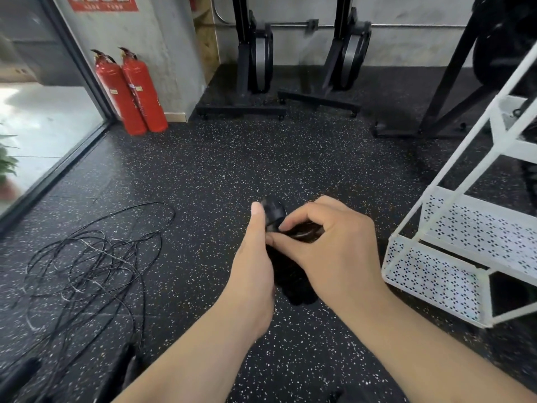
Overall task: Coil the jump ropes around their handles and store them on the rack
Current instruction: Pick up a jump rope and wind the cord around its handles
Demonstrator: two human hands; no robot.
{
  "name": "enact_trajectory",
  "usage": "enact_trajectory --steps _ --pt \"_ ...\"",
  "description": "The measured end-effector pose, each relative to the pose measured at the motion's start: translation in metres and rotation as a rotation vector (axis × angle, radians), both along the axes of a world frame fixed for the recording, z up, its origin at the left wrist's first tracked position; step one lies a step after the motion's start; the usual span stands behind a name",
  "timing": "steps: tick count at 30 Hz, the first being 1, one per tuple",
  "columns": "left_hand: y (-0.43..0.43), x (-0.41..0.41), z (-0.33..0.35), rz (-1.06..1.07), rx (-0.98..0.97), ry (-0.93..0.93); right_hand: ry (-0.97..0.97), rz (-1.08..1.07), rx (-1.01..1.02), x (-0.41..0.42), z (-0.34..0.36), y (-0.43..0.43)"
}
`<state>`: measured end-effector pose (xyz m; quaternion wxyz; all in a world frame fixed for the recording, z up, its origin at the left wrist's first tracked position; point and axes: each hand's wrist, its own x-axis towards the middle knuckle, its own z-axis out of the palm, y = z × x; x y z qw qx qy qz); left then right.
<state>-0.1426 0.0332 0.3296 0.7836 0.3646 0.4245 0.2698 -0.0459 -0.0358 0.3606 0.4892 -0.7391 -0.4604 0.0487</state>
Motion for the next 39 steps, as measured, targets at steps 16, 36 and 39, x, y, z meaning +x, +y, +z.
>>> enact_trajectory --steps 16,36,39 --pt "0.000 -0.008 0.028 0.036 0.135 -0.175 0.608 -0.025 0.267 -0.025 0.008 -0.003" --pt "0.009 -0.018 0.009 -0.053 0.659 -0.041 0.533 0.069 0.031 -0.008 0.020 -0.008" --pt "0.010 -0.021 0.010 -0.103 0.727 -0.063 0.430 0.132 -0.065 0.001 0.022 -0.011"
